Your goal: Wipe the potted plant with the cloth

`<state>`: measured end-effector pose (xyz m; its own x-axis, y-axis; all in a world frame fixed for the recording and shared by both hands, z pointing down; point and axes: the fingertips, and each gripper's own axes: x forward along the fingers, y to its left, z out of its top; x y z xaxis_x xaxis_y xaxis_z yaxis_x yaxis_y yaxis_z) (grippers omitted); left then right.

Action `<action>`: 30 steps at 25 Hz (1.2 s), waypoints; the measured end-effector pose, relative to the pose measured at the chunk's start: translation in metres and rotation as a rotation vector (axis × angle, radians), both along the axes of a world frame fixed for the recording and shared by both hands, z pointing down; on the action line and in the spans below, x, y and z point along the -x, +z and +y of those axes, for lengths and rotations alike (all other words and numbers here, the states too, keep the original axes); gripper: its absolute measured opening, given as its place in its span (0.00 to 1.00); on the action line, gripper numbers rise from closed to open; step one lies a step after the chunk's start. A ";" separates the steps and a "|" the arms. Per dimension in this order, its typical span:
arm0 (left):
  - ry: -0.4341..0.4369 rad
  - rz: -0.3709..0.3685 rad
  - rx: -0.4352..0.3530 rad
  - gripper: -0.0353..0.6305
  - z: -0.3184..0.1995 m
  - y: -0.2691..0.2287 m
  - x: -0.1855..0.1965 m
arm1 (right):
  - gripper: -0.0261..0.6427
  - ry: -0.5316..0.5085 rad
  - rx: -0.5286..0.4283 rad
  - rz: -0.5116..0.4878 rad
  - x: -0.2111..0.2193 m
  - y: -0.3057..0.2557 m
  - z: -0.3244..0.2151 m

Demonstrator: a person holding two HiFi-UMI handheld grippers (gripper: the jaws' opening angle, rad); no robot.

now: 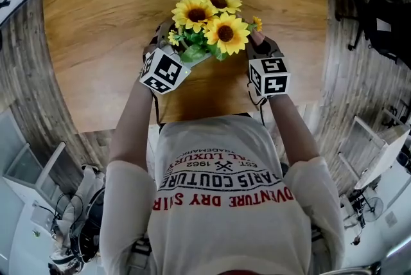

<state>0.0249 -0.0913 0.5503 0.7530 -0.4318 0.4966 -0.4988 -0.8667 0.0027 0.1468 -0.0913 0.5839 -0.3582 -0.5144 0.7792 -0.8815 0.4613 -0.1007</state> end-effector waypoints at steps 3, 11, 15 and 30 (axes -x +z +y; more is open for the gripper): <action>-0.036 0.054 0.028 0.86 0.003 -0.015 -0.003 | 0.09 0.013 -0.018 0.001 -0.005 -0.010 0.000; -0.062 0.115 0.047 0.86 -0.004 -0.074 0.004 | 0.09 0.001 -0.085 -0.066 0.018 -0.050 -0.006; -0.065 0.137 0.054 0.86 -0.003 -0.108 0.013 | 0.09 -0.133 -0.183 -0.115 0.061 -0.082 0.004; -0.021 0.153 0.052 0.86 0.011 -0.162 0.035 | 0.09 -0.373 -0.428 -0.177 0.145 -0.144 0.028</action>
